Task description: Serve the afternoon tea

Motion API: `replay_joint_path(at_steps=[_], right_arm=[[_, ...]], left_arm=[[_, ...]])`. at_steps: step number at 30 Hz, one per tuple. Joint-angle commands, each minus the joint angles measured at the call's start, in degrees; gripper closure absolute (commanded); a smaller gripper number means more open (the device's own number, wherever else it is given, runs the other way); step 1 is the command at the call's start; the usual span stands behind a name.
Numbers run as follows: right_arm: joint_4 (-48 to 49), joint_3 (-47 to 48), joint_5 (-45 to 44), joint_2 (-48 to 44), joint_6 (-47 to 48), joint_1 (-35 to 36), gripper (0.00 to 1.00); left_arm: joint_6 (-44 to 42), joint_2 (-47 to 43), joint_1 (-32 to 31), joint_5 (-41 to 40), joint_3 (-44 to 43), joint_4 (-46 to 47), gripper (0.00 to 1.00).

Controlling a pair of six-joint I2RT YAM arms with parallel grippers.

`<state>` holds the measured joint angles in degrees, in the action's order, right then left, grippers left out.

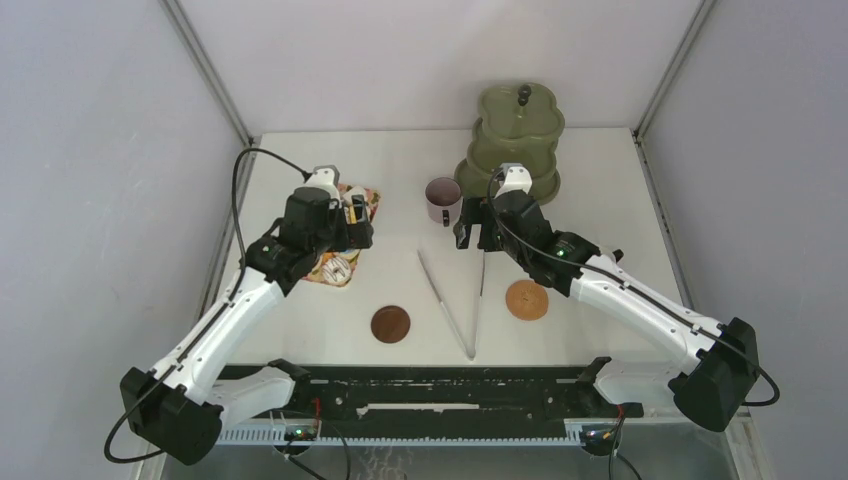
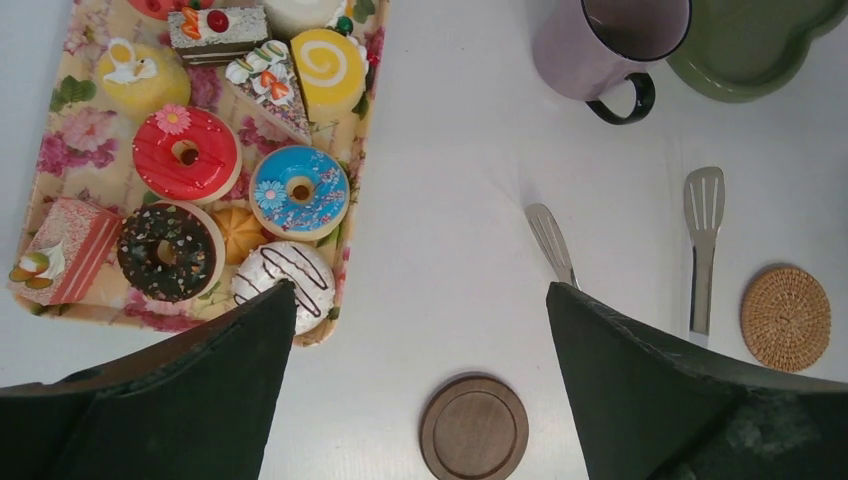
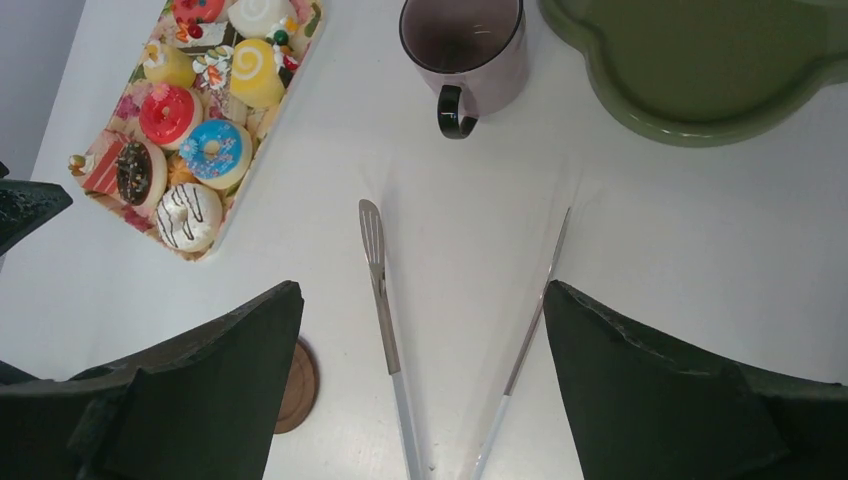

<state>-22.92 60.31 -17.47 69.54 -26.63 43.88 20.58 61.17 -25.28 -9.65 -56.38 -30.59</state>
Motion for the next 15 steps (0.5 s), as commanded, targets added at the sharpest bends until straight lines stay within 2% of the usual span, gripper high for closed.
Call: replay_joint_path(at_steps=[1, 12, 15], right_arm=[[1.45, 0.53, -0.68, 0.07, -1.19, 0.33, 0.02], [1.05, 0.51, -1.01, -0.1, -1.46, 0.42, 0.02], [1.11, 0.51, -0.97, 0.06, -1.77, 0.42, 0.02]], left_arm=[[0.91, -1.55, -0.2, -2.22, -2.53, 1.52, 0.0], [-0.2, -1.35, -0.21, -0.64, -2.29, 2.19, 0.0], [-2.1, -0.17, -0.21, -2.39, -2.64, 2.97, 0.0]])
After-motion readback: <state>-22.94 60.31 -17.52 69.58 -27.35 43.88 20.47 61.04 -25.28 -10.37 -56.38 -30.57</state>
